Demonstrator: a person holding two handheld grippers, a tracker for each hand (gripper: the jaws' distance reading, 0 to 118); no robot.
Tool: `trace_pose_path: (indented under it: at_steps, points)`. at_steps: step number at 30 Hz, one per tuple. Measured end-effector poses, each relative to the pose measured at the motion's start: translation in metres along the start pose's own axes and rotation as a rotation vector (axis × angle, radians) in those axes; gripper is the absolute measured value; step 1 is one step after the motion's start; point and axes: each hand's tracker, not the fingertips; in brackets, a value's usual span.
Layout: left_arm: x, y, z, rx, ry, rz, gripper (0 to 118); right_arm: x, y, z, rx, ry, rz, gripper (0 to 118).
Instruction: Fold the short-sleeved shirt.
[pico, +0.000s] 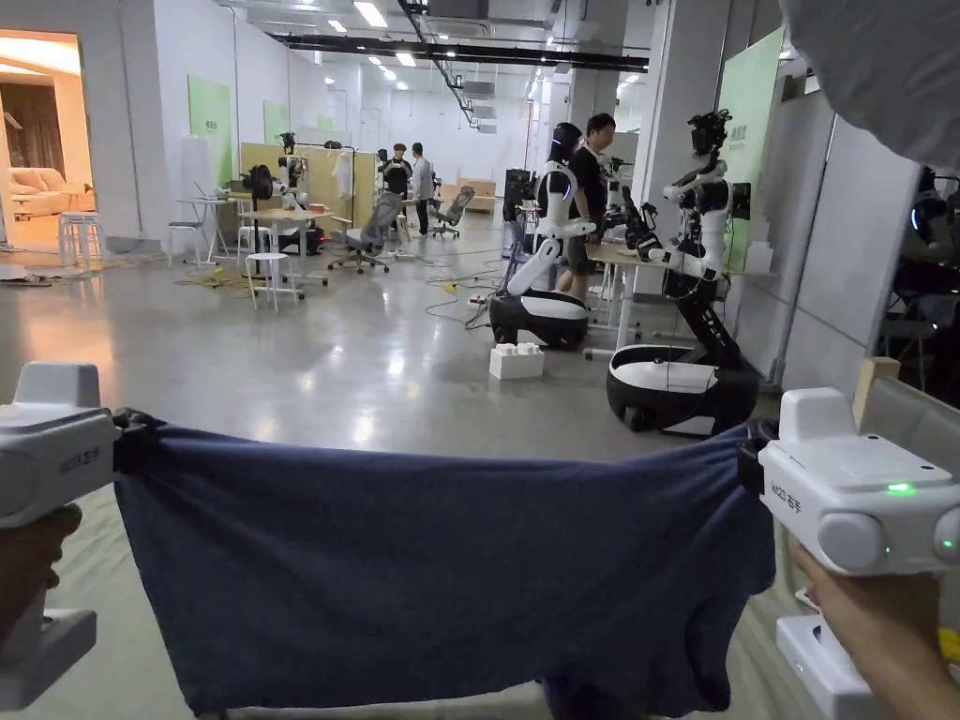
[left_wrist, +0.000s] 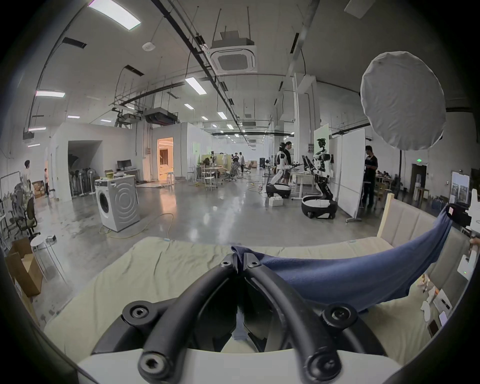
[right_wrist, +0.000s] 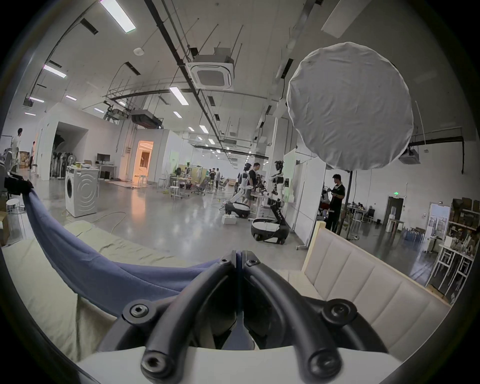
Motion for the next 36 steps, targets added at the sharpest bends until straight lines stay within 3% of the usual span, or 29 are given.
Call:
trace_pose_path:
  at_steps: [20, 23, 36]
  points:
    - [-0.024, -0.167, 0.172, -0.042, -0.01, -0.006, 3, -0.028, -0.092, 0.222, -0.118, 0.038, 0.041, 3]
    - [-0.027, -0.194, 0.192, -0.097, -0.007, 0.01, 3, -0.037, -0.111, 0.246, -0.178, 0.034, 0.088, 3]
    - [-0.047, -0.326, 0.223, -0.417, -0.006, 0.083, 3, -0.057, -0.251, 0.3, -0.646, 0.098, 0.047, 3]
